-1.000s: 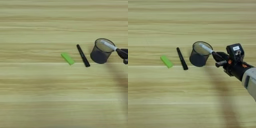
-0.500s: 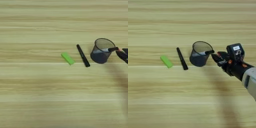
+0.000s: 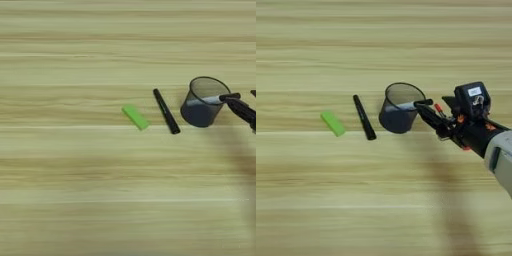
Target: Move the objects on the table
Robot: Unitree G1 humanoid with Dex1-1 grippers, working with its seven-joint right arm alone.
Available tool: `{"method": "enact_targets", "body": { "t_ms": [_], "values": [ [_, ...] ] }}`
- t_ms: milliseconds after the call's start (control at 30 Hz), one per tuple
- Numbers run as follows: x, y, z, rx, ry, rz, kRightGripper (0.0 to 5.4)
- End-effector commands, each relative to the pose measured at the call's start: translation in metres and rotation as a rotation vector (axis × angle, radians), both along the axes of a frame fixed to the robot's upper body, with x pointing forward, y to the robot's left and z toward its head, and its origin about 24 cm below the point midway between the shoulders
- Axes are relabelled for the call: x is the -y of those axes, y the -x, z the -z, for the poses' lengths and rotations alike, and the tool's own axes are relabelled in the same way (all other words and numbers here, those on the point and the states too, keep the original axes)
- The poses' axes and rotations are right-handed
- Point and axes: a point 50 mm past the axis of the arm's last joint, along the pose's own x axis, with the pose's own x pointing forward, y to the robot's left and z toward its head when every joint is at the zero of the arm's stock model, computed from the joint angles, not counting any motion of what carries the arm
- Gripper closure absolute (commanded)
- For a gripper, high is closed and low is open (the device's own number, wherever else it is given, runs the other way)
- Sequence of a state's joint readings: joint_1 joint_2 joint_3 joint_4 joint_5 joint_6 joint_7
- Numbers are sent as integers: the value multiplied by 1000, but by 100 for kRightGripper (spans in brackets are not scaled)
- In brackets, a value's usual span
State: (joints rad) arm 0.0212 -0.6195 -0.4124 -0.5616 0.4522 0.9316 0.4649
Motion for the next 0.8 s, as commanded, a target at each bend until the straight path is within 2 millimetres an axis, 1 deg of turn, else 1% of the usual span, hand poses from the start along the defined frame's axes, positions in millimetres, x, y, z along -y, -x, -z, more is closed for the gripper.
{"method": "enact_targets", "body": {
  "t_ms": [33, 267, 400, 500, 633, 800],
  "values": [
    [4, -1, -24, 133, 59, 22, 156],
    [21, 8, -34, 205, 27, 104, 53],
    [29, 13, -24, 207, 11, 156, 7],
    [34, 16, -15, 206, 18, 191, 7],
    [40, 16, 2, 225, 84, 285, 7],
    [33, 12, 22, 280, 150, 370, 7]
  ]
}}
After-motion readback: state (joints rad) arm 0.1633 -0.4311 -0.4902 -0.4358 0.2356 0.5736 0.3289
